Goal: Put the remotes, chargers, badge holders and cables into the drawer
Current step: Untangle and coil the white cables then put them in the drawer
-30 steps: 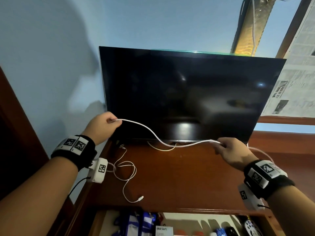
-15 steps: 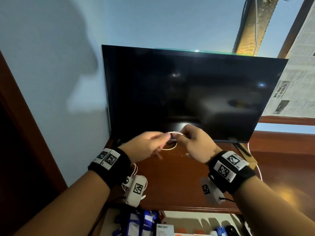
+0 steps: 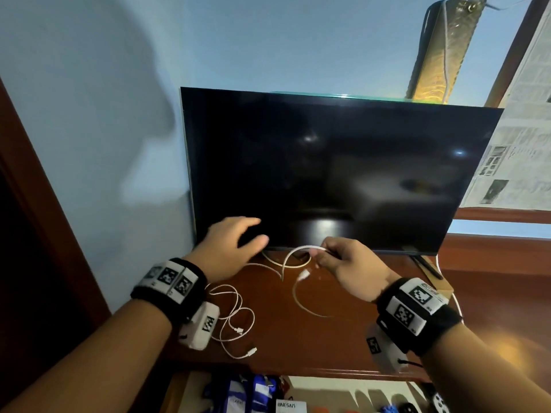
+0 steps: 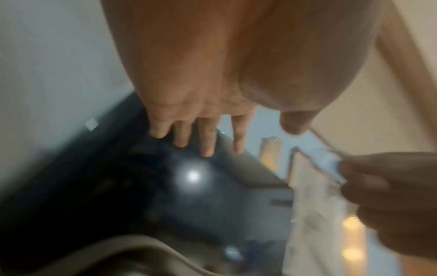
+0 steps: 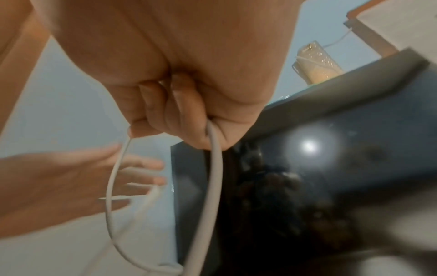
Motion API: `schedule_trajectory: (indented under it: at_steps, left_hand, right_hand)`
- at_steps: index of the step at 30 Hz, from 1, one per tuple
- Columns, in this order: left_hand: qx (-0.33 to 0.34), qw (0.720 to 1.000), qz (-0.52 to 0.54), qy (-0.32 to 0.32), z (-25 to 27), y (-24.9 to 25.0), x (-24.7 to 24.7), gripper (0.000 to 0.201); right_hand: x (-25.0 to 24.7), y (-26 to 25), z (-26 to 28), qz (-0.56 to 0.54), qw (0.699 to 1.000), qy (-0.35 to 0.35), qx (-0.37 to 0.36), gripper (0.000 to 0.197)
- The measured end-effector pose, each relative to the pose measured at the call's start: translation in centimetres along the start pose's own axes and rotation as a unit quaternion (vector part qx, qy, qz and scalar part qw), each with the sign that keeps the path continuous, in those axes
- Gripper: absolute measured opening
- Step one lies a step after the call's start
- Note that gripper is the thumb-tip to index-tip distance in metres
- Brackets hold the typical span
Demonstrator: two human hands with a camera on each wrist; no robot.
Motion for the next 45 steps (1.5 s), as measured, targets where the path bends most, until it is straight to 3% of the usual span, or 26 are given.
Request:
schedule_trajectory:
  at_steps: [2,5,10,13,17,20,23,27,30,33,37,41,45]
  left_hand:
    - [0.067,0.987,0.145,-0.034,1.2,4.2,0.7,0.045]
    - [0.078,0.954,0.286,-0.050,1.7,6.4,1.4,0.033]
    - [-0.002,0.952,0.297,0.072,0.0,1.1,-0.1,0.043]
    - [-0.039,0.970,0.215,0.108,-0.7,-1.7,-1.7,0.040]
    - [-0.024,0.996,0.061,0.057,-0.6,-1.1,-2.0,0.031]
    - [0.051,0.988,0.147,0.004,0.3,2.9,-0.8,0.045]
    - [0.073,0.964,0.254,-0.035,0.9,5.1,-0.6,0.039]
    - [0.105,0.982,0.158,0.018,0.7,4.3,-1.1,0.025]
    - [0.156,0.979,0.131,-0.031,0.4,5.4,-0.9,0.027]
    - [0.121,0.974,0.177,-0.074,-0.1,5.9,-0.3,0.039]
    - [0.067,0.956,0.283,-0.027,-1.5,3.7,-0.6,0.035]
    - [0.037,0.978,0.207,0.009,-2.5,2.4,-1.9,0.034]
    - [0.012,0.976,0.215,0.040,-3.8,2.7,-2.5,0.034]
  right_hand:
    - [0.8,-1.3,-0.5,-0.053,0.999,0.006,-0.006,0.035]
    - [1.0,-2.3,-1.0,-0.127,0.992,0.022,-0.012,0.033]
    - [-0.6,-1.5,-0.2,-0.159,0.987,0.015,0.010,0.034]
    - [-0.9,-0.4,0.6,-0.125,0.992,0.007,0.000,0.036]
    - [0.3,-0.5,0.6,-0.079,0.996,0.019,-0.044,0.032]
    - [1.3,-1.6,0.0,-0.075,0.995,0.016,-0.067,0.031]
    - [1.3,-2.4,0.0,-0.087,0.993,0.011,-0.079,0.031]
    - [0.3,-2.4,0.2,-0.115,0.991,0.008,-0.073,0.030]
    - [0.4,-2.4,0.0,-0.109,0.990,0.003,-0.091,0.030]
    - [0.6,-2.3,-0.3,-0.128,0.987,0.013,-0.092,0.030]
    - [-0.3,-1.2,-0.3,-0.159,0.986,-0.004,-0.041,0.030]
    - [-0.5,-0.4,0.0,-0.140,0.988,-0.058,-0.003,0.033]
    - [-0.1,-0.2,-0.2,-0.132,0.988,-0.074,-0.030,0.030]
Point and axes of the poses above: each hand's wrist, its own z-axis away from the middle knuckle, its own x-axis out of the palm, y = z × x, the point moved 1 cm from there along -z, towards the middle knuckle, and after that the axes turned 8 degrees about -z, right-handed, at the moved point
